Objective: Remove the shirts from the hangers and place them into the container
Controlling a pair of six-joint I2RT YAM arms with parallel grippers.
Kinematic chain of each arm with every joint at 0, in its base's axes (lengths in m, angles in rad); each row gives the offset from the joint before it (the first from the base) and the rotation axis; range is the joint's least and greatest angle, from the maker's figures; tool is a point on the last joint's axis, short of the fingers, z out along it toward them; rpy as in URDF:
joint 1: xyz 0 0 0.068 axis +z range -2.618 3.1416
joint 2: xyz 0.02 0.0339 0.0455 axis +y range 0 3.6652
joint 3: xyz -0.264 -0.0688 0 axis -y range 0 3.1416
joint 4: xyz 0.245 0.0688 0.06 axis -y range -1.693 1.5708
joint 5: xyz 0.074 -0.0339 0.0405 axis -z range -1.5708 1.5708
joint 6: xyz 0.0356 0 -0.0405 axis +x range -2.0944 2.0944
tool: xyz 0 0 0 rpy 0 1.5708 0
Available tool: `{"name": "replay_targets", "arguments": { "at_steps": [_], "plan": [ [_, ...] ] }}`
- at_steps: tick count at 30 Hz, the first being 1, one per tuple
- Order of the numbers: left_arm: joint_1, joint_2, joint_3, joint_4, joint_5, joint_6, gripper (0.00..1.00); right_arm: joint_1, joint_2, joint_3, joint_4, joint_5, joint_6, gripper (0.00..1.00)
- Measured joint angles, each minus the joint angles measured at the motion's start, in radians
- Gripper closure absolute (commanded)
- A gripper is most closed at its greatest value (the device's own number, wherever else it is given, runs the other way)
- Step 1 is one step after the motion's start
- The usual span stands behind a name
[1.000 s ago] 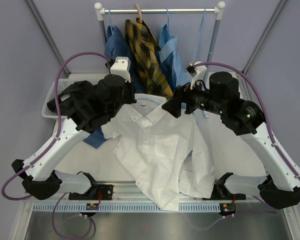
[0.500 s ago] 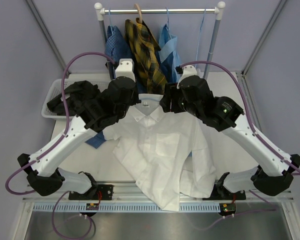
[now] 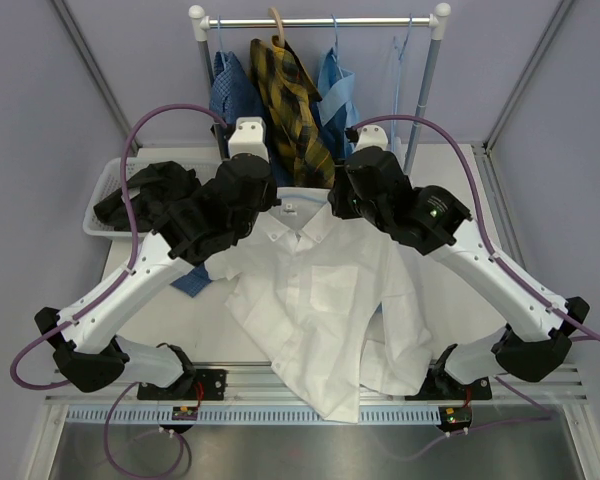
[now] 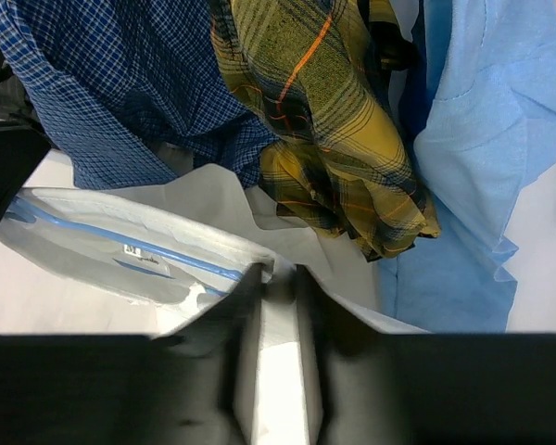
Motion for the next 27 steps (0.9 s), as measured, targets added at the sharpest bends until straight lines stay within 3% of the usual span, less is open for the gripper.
{"name": "replay_targets", "arguments": {
  "at_steps": [2,3,13,27],
  "plan": [
    [0.0,0.0,0.0,0.0,-0.008,0.001,1.0,0.0,0.006,0.003,-0.001,-0.001,-0.003,0.97],
    [0.0,0.0,0.0,0.0,-0.014,0.004,1.0,0.0,0.008,0.005,-0.002,-0.001,-0.002,1.0],
    [-0.008,-0.04,-0.015,0.009,-0.05,0.035,1.0,0.008,-0.063,-0.064,0.006,0.01,-0.001,1.0],
    [-0.023,-0.23,-0.155,0.092,0.044,0.108,1.0,-0.062,-0.261,-0.206,0.045,-0.04,-0.018,1.0]
  ]
}}
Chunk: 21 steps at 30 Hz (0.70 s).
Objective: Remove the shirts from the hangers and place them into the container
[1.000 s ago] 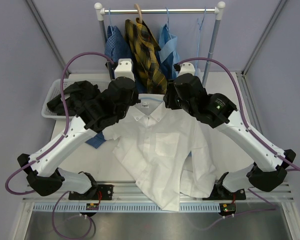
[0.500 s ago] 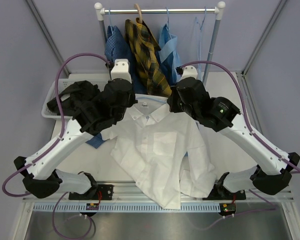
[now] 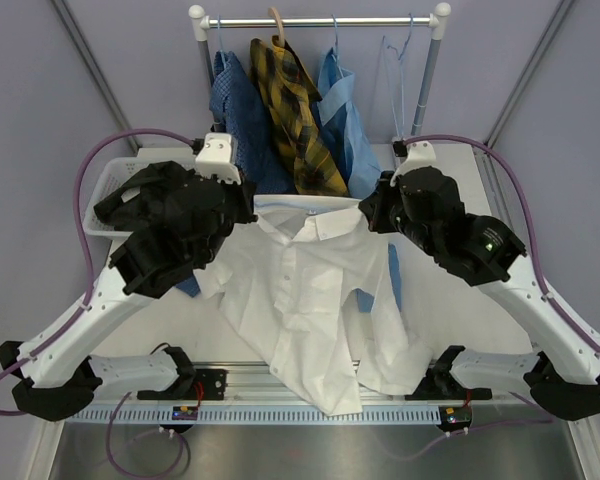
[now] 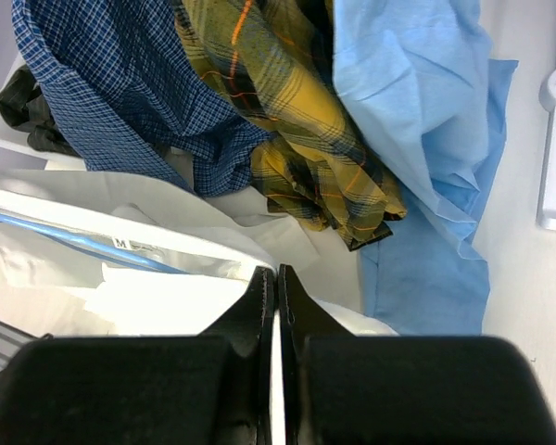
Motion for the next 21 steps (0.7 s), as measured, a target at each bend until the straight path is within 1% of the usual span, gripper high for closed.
{"name": "replay_targets", "arguments": {
  "at_steps": [4,9,15,21],
  "plan": [
    [0.024,-0.028,-0.027,0.013,0.007,0.008,1.0,-0.029,-0.046,-0.028,0.009,-0.028,-0.019,1.0],
    [0.075,-0.042,-0.058,0.02,0.051,-0.011,1.0,-0.048,-0.095,-0.058,0.024,-0.063,-0.047,1.0],
    [0.174,-0.074,-0.076,0.02,0.16,-0.077,1.0,-0.064,-0.182,-0.155,0.081,-0.131,-0.09,1.0],
    [0.219,-0.097,-0.076,-0.003,0.216,-0.126,1.0,-0.08,-0.22,-0.274,0.171,-0.224,-0.102,1.0]
  ]
}}
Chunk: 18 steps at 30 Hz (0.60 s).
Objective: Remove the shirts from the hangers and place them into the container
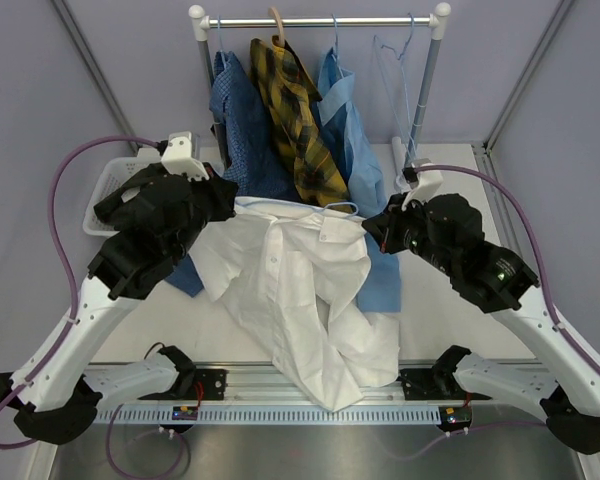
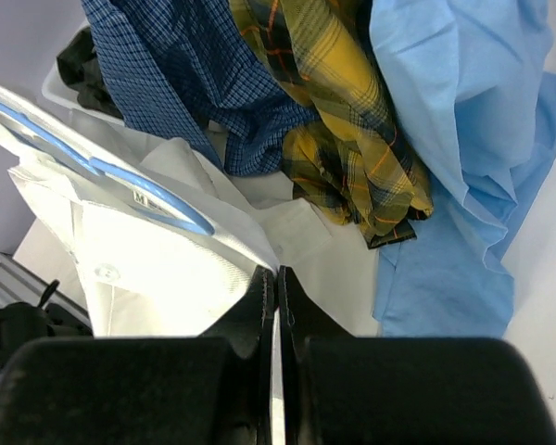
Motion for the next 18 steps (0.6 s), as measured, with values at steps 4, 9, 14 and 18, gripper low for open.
{"name": "replay_targets", "arguments": {
  "at_steps": [4,9,14,18],
  "plan": [
    [0.02,0.007,0.001,-0.031,0.026,-0.015,1.0,-0.016,0.0,-0.068,0.053,-0.039,-0.002,1.0],
    [0.047,0.013,0.004,-0.042,0.065,-0.05,1.0,-0.037,0.024,-0.121,0.116,-0.104,-0.005,1.0],
    [0.061,0.014,0.048,-0.039,0.109,-0.082,1.0,-0.045,0.078,-0.195,0.202,-0.186,0.014,1.0],
    [0.061,0.009,0.074,-0.024,0.146,-0.095,1.0,-0.045,0.126,-0.224,0.227,-0.243,0.021,0.87]
  ]
}}
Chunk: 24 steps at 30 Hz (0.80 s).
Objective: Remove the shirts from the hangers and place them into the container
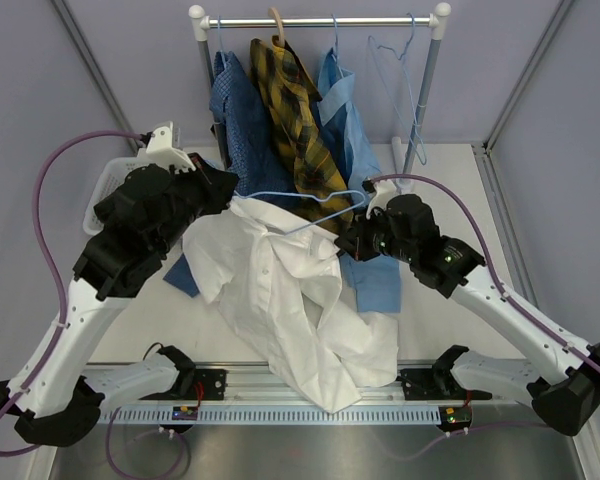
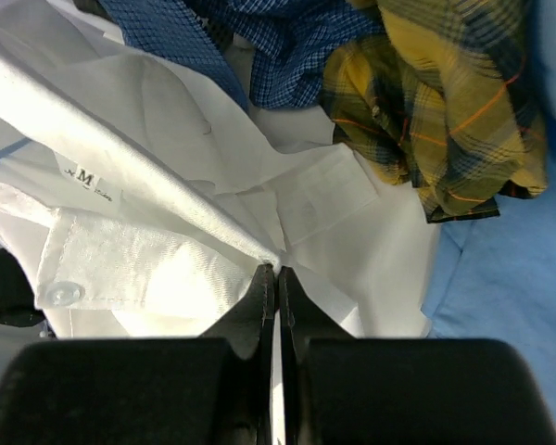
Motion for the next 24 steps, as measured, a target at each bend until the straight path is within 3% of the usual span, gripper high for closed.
{"name": "replay_targets", "arguments": {
  "at_steps": [3,7,17,24],
  "plan": [
    [0.0,-0.008,0.001,0.012,0.029,-0.003,1.0,0.0,0.02,0.0,0.001,-0.034,-0.006,0.56],
    [0.002,-0.023,-0.008,0.033,0.037,0.026,1.0,0.0,-0.004,0.016,-0.061,-0.018,-0.056,0.33],
    [0.006,-0.064,-0.072,0.048,-0.025,0.207,1.0,-0.003,-0.119,0.381,-0.411,0.061,-0.303,0.17],
    [0.006,-0.044,-0.072,0.048,-0.01,0.267,1.0,-0.007,-0.076,0.603,-0.567,-0.038,-0.385,0.13]
  ]
}}
